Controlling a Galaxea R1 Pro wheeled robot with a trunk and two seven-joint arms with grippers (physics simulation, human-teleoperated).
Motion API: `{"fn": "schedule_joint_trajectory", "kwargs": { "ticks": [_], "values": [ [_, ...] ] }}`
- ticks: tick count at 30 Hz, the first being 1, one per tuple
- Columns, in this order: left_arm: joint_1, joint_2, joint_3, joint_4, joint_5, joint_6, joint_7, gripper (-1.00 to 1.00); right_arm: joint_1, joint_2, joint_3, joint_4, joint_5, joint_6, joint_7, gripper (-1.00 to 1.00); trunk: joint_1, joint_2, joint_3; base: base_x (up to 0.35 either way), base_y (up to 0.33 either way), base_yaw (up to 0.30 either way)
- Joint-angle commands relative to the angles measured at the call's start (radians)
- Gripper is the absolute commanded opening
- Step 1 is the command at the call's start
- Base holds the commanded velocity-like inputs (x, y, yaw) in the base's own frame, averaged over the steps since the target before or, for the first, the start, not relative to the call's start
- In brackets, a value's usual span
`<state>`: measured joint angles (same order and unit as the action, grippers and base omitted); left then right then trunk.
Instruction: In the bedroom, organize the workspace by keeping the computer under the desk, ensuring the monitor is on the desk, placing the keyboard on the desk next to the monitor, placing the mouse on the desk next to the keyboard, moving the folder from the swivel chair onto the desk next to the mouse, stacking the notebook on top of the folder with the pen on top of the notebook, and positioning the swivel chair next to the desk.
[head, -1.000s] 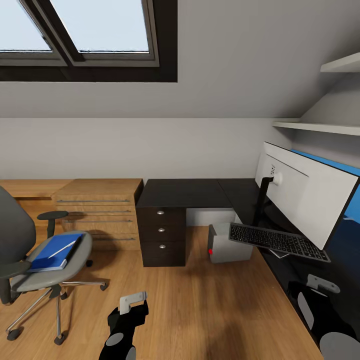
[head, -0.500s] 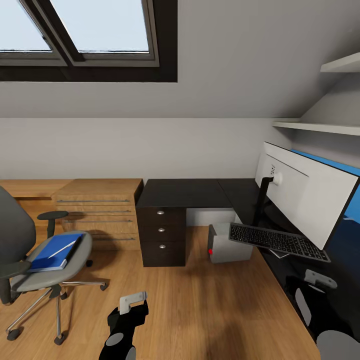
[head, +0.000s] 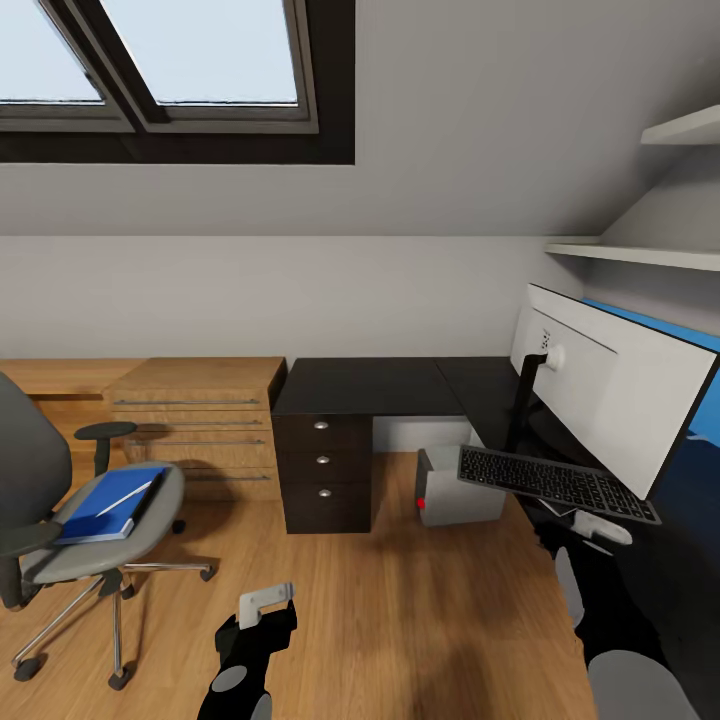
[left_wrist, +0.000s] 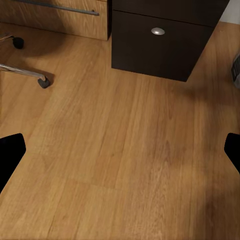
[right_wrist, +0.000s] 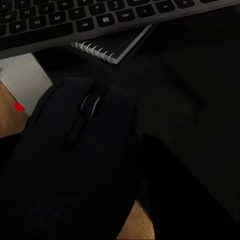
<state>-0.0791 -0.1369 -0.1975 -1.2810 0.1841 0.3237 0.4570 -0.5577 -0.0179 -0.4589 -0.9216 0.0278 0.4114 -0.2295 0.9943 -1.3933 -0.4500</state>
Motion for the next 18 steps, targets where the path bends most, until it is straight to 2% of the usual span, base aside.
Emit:
{"fn": "schedule_joint_trajectory", "kwargs": {
  "ticks": [1,3,4,5,9,11,12,13,15,18],
  "values": [
    [-0.001,0.000,-0.002,-0.001,0.009,0.003,0.008,1.00,-0.001,0.010,0.000,-0.010,0.002,0.013,-0.004,-1.00,0.000,-0.001,-0.001,0.000,0.000,0.000],
    [-0.001,0.000,-0.002,-0.001,0.009,0.003,0.008,1.00,0.003,0.045,0.000,-0.050,0.012,0.040,-0.005,-1.00,0.000,-0.001,-0.001,0.000,0.000,0.000],
    [-0.001,0.000,-0.002,-0.001,0.008,0.003,0.008,1.00,0.019,0.072,0.001,-0.091,0.030,0.057,-0.005,-1.00,0.000,-0.001,-0.001,0.000,0.000,0.115],
    [-0.001,-0.001,-0.002,-0.001,0.008,0.003,0.008,1.00,0.029,0.083,0.001,-0.108,0.040,0.061,-0.005,-1.00,0.000,-0.001,-0.001,0.000,0.000,0.171],
    [-0.001,0.000,-0.002,-0.001,0.008,0.003,0.008,1.00,0.048,0.108,0.004,-0.142,0.067,0.068,-0.005,-1.00,0.000,-0.001,-0.001,0.000,0.000,0.235],
    [-0.001,-0.001,-0.002,-0.001,0.008,0.003,0.008,1.00,0.053,0.112,0.020,-0.146,0.071,0.068,-0.005,-1.00,0.000,-0.001,-0.001,0.000,0.000,0.263],
    [-0.001,-0.001,-0.003,-0.001,0.008,0.003,0.008,1.00,0.058,0.113,0.043,-0.147,0.073,0.067,-0.005,-1.00,0.000,-0.001,-0.001,0.032,0.013,0.267],
    [-0.001,-0.001,-0.004,0.000,0.007,0.003,0.008,1.00,0.068,0.115,0.086,-0.149,0.074,0.064,-0.005,-1.00,0.000,-0.001,-0.001,0.137,0.094,0.270],
    [-0.001,-0.001,-0.004,0.000,0.007,0.002,0.008,1.00,0.084,0.117,0.134,-0.149,0.074,0.062,-0.005,-1.00,0.000,-0.001,-0.001,0.196,0.148,0.271],
    [-0.001,-0.001,-0.015,0.000,0.007,0.003,0.008,1.00,0.098,0.132,0.169,-0.150,0.073,0.062,-0.006,-1.00,0.000,-0.001,-0.001,0.241,0.198,0.187]
  ]
}}
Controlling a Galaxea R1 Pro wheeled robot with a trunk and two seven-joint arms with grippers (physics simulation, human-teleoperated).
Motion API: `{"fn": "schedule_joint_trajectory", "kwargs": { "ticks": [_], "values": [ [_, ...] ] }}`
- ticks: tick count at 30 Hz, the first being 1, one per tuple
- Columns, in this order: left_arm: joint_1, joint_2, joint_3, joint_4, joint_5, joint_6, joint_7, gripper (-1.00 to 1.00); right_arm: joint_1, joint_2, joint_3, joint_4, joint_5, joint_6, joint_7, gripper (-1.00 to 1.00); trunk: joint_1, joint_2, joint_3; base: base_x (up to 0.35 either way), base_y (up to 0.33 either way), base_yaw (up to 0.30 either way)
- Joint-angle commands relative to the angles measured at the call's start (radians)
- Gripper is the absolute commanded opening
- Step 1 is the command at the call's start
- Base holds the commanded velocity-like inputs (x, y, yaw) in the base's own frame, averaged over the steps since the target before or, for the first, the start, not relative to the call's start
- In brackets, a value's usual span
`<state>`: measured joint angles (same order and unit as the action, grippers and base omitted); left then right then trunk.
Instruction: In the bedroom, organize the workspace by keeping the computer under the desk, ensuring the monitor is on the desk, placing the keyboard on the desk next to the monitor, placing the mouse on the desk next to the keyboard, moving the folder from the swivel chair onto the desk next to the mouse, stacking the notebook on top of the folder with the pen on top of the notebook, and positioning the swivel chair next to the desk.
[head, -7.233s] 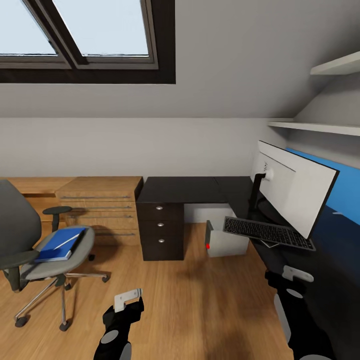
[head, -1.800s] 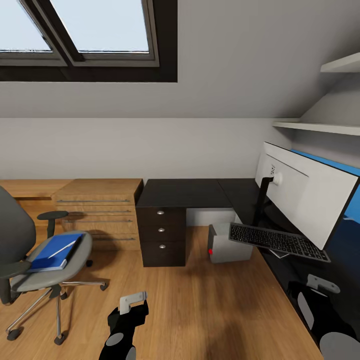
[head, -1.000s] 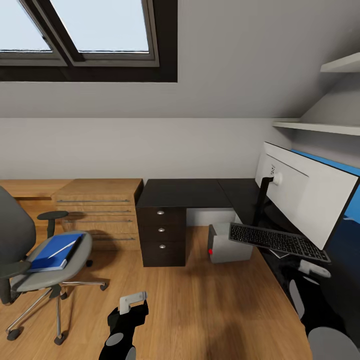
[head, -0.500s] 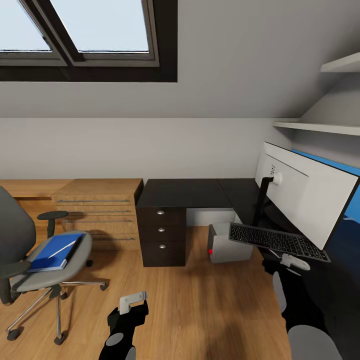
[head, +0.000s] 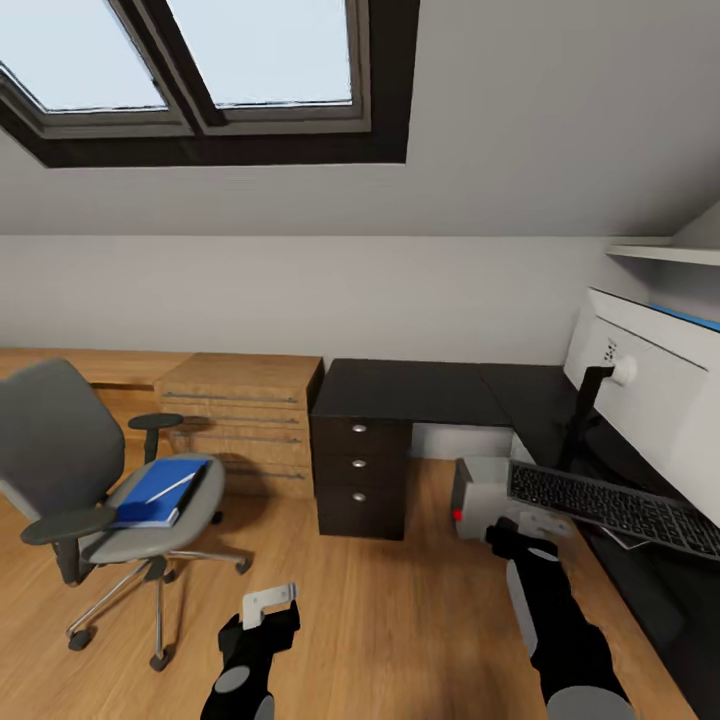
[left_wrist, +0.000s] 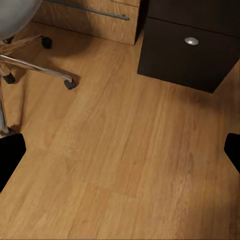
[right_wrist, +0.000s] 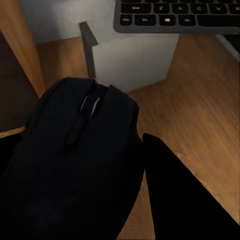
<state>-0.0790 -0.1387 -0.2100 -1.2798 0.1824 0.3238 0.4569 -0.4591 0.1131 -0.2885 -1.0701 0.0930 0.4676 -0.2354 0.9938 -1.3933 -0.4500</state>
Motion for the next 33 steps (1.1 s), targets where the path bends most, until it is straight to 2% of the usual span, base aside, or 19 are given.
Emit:
{"fn": "schedule_joint_trajectory", "kwargs": {
  "ticks": [1,3,5,7,8,9,11,12,13,14,15,19,20,23,33],
  "values": [
    [-0.001,0.001,-0.009,-0.001,0.008,0.002,0.008,1.00,0.001,0.010,0.004,-0.002,0.007,0.006,0.000,-1.00,0.001,-0.001,-0.001,0.256,0.217,0.065],
    [-0.001,0.001,-0.023,-0.001,0.008,0.003,0.009,1.00,0.003,0.023,0.024,-0.002,0.007,0.006,0.000,-1.00,0.001,-0.001,-0.001,0.259,0.221,0.034],
    [-0.001,0.001,-0.029,-0.001,0.008,0.003,0.009,1.00,0.004,0.030,0.063,-0.006,0.006,0.006,0.000,-1.00,0.001,-0.001,-0.001,0.261,0.224,0.014],
    [-0.001,0.001,-0.032,-0.005,0.009,0.003,0.010,1.00,0.004,0.035,0.141,-0.031,0.002,0.011,0.000,-1.00,0.001,-0.001,-0.001,0.263,0.226,0.005],
    [-0.001,0.001,-0.033,-0.005,0.009,0.003,0.010,1.00,0.004,0.035,0.160,-0.039,0.001,0.012,-0.001,-1.00,0.001,-0.001,-0.001,0.263,0.226,0.003],
    [-0.001,0.001,-0.033,-0.007,0.009,0.003,0.010,1.00,0.004,0.037,0.199,-0.056,0.000,0.017,-0.002,-1.00,0.001,-0.001,-0.001,0.263,0.226,0.002],
    [-0.001,0.001,-0.034,-0.008,0.009,0.003,0.011,1.00,0.004,0.039,0.249,-0.101,-0.007,0.034,-0.003,-1.00,0.001,-0.001,-0.001,0.263,0.226,0.001],
    [-0.001,0.001,-0.034,-0.008,0.009,0.003,0.011,1.00,0.004,0.040,0.261,-0.122,-0.013,0.044,-0.003,-1.00,0.001,-0.001,-0.001,0.263,0.226,0.001],
    [-0.001,0.001,-0.034,-0.008,0.009,0.003,0.011,1.00,0.005,0.044,0.277,-0.168,-0.033,0.066,-0.002,-1.00,0.001,-0.001,-0.001,0.263,0.226,0.000],
    [-0.001,0.002,-0.034,-0.009,0.009,0.003,0.011,1.00,0.012,0.046,0.293,-0.229,-0.110,0.098,-0.002,-1.00,0.001,-0.001,-0.001,0.263,0.226,0.000],
    [-0.001,0.002,-0.034,-0.010,0.009,0.003,0.011,1.00,0.019,0.046,0.298,-0.244,-0.148,0.104,-0.002,-1.00,0.001,-0.001,-0.001,0.263,0.226,0.000],
    [-0.001,0.002,-0.034,-0.012,0.009,0.003,0.011,1.00,0.049,0.037,0.303,-0.264,-0.195,0.112,-0.001,-1.00,0.001,-0.001,-0.001,0.263,0.226,0.000],
    [-0.001,0.002,-0.035,-0.010,0.009,0.003,0.011,1.00,0.076,0.028,0.305,-0.274,-0.208,0.114,-0.002,-1.00,0.001,-0.001,-0.001,0.269,0.222,0.000],
    [-0.001,0.002,-0.035,-0.007,0.009,0.003,0.011,1.00,0.081,0.028,0.306,-0.275,-0.210,0.115,-0.004,-1.00,0.001,-0.001,-0.001,0.288,0.197,0.000],
    [-0.001,0.001,-0.039,0.001,0.009,0.001,0.008,1.00,0.083,0.027,0.307,-0.280,-0.210,0.114,-0.028,-1.00,0.001,-0.001,-0.003,0.328,0.005,0.000]
  ]
}}
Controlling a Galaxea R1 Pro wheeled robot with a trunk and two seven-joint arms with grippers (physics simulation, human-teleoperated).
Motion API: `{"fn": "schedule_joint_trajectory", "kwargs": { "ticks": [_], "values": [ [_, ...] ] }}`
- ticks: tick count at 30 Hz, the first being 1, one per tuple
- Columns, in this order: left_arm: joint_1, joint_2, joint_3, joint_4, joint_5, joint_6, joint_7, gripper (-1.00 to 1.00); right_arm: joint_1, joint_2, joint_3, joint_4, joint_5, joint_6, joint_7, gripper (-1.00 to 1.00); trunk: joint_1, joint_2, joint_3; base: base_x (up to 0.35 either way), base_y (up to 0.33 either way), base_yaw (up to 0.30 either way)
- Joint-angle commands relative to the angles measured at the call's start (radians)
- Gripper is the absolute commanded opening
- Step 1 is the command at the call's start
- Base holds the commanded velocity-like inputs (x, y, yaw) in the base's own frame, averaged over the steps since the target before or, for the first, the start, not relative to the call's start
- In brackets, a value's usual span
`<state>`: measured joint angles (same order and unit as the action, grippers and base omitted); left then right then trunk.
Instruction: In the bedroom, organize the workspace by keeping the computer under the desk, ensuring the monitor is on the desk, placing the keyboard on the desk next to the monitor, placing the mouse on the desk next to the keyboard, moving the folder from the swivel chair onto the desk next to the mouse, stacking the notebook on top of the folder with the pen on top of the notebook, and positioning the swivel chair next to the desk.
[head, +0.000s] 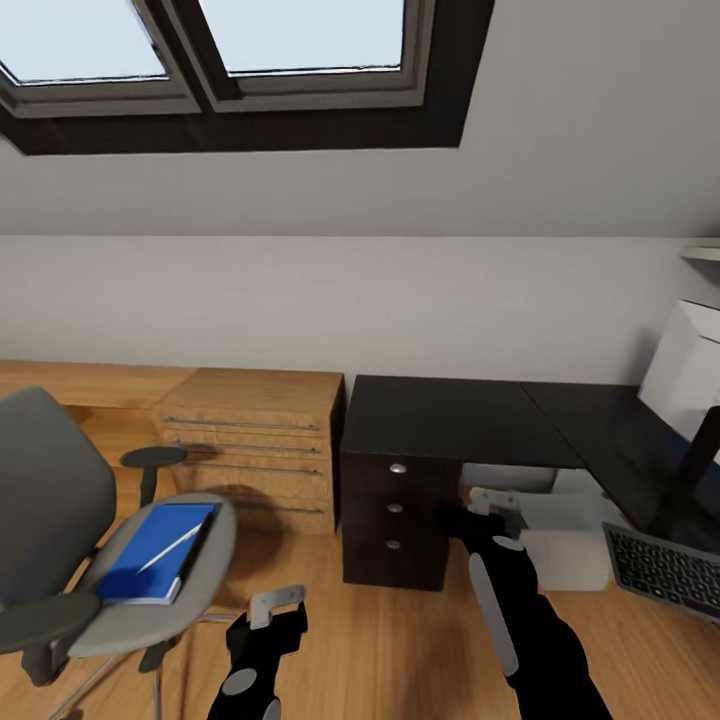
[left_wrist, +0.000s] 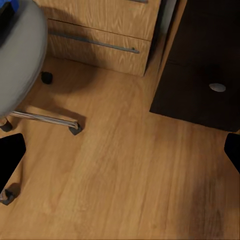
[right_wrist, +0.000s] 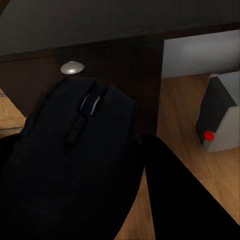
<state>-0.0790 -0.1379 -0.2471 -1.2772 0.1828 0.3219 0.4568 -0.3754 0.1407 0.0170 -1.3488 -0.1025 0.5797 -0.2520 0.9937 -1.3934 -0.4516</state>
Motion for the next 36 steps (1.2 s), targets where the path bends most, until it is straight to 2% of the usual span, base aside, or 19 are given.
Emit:
{"fn": "schedule_joint_trajectory", "kwargs": {
  "ticks": [1,5,11,15,17,23,36],
  "values": [
    [-0.001,0.000,-0.003,-0.002,0.009,0.000,0.008,1.00,-0.001,0.000,0.001,-0.001,-0.014,0.002,-0.012,-1.00,0.001,-0.001,-0.001,0.329,0.000,0.000],
    [-0.001,0.000,-0.004,-0.002,0.008,-0.039,0.008,1.00,-0.001,0.000,0.001,-0.001,-0.014,0.002,-0.012,-1.00,0.001,-0.001,-0.001,0.329,0.000,0.000],
    [0.003,0.001,-0.005,-0.005,0.003,-0.145,0.008,1.00,-0.001,0.000,0.001,-0.001,-0.014,0.002,-0.013,-1.00,0.001,-0.001,-0.001,0.329,0.000,0.038],
    [0.022,0.001,-0.026,-0.015,-0.033,-0.198,0.021,1.00,0.000,0.000,0.001,-0.002,-0.014,0.002,-0.015,-1.00,0.001,-0.001,-0.001,0.329,-0.008,0.181],
    [0.027,0.001,-0.043,-0.017,-0.048,-0.206,0.032,1.00,0.000,0.000,0.002,-0.002,-0.014,0.002,-0.016,-1.00,0.001,-0.001,-0.001,0.329,-0.060,0.245],
    [0.030,0.000,-0.067,-0.014,-0.059,-0.206,0.039,1.00,0.000,0.000,0.006,-0.003,-0.013,0.002,-0.016,-1.00,0.001,-0.001,-0.001,0.327,-0.111,0.264],
    [0.030,0.000,-0.073,-0.002,-0.060,-0.202,0.040,1.00,0.001,0.000,0.008,-0.017,-0.012,0.002,-0.016,-1.00,0.001,-0.001,-0.005,0.313,-0.172,0.254]
  ]
}}
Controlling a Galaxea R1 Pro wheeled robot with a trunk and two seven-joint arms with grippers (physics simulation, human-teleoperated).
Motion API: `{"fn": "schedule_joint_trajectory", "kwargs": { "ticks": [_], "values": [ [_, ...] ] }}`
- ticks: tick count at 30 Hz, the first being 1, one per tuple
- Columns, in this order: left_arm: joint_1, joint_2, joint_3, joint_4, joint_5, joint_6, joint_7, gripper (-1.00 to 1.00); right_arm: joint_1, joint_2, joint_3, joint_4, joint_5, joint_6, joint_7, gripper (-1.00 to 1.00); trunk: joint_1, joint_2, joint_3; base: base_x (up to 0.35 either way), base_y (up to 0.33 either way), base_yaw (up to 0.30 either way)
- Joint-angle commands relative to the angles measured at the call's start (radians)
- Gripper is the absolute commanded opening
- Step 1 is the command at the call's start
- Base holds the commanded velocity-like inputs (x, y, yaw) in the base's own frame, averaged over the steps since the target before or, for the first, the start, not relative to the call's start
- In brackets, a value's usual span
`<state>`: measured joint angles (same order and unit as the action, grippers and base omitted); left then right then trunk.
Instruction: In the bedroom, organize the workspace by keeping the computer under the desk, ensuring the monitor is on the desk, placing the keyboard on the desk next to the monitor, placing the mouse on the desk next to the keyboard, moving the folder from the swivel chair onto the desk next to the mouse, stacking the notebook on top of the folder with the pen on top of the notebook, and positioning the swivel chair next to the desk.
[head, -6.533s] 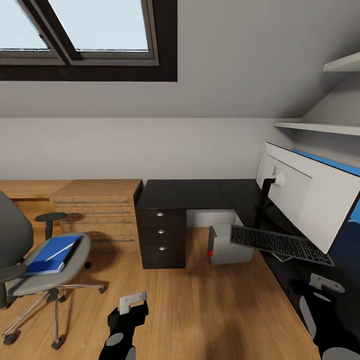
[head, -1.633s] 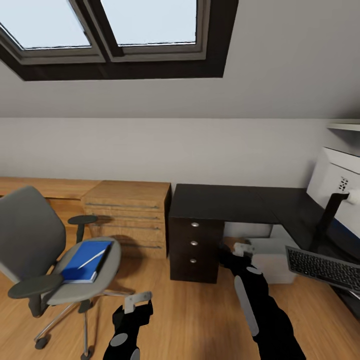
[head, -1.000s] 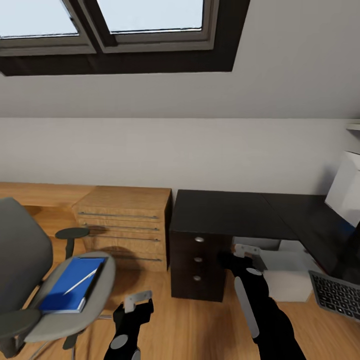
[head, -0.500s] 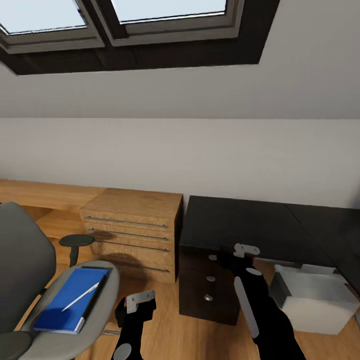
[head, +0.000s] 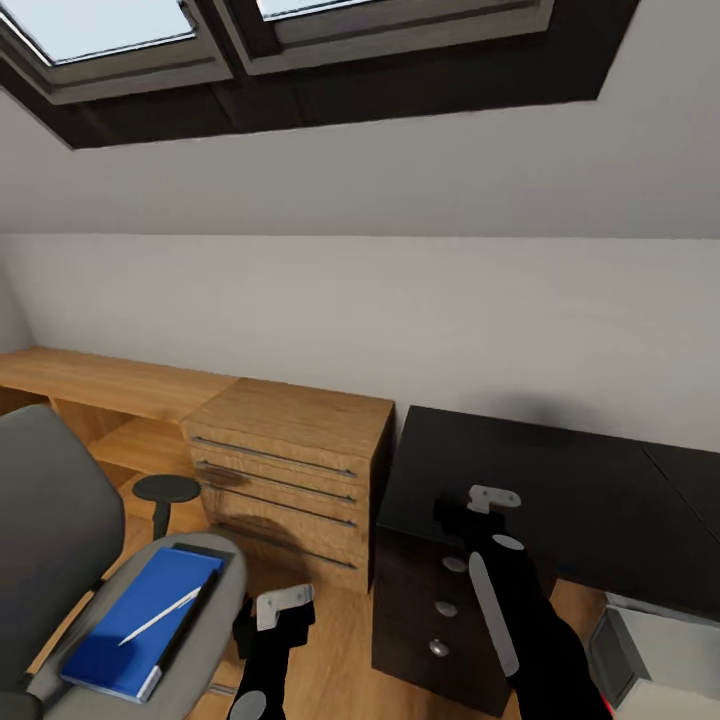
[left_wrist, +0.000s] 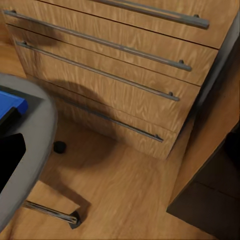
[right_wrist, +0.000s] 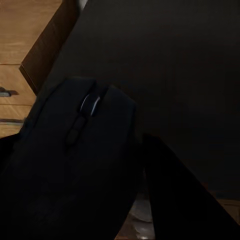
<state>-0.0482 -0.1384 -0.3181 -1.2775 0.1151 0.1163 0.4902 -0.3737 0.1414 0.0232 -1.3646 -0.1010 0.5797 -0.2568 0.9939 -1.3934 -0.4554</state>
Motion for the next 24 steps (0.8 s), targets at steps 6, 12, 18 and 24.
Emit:
{"fn": "schedule_joint_trajectory", "kwargs": {
  "ticks": [6,12,18,24],
  "values": [
    [-0.001,0.000,-0.002,0.000,0.006,0.003,0.007,1.00,-0.001,-0.001,0.030,0.011,-0.014,0.003,-0.009,-1.00,0.000,-0.001,-0.003,0.267,-0.235,0.054],
    [0.007,-0.001,-0.024,-0.023,0.008,0.018,0.024,1.00,-0.012,0.021,0.073,0.044,0.020,-0.004,-0.023,-1.00,0.000,-0.001,-0.003,0.085,-0.081,0.002],
    [0.006,-0.001,-0.012,-0.052,0.007,0.019,0.034,1.00,-0.005,0.033,0.081,0.039,0.026,-0.004,-0.003,-1.00,0.000,-0.001,-0.003,0.000,0.000,0.000],
    [0.007,0.004,-0.011,-0.086,0.008,0.027,0.050,1.00,-0.002,0.033,0.066,0.034,0.013,-0.004,0.003,-1.00,0.000,-0.001,-0.003,0.000,0.000,0.000]
  ]
}}
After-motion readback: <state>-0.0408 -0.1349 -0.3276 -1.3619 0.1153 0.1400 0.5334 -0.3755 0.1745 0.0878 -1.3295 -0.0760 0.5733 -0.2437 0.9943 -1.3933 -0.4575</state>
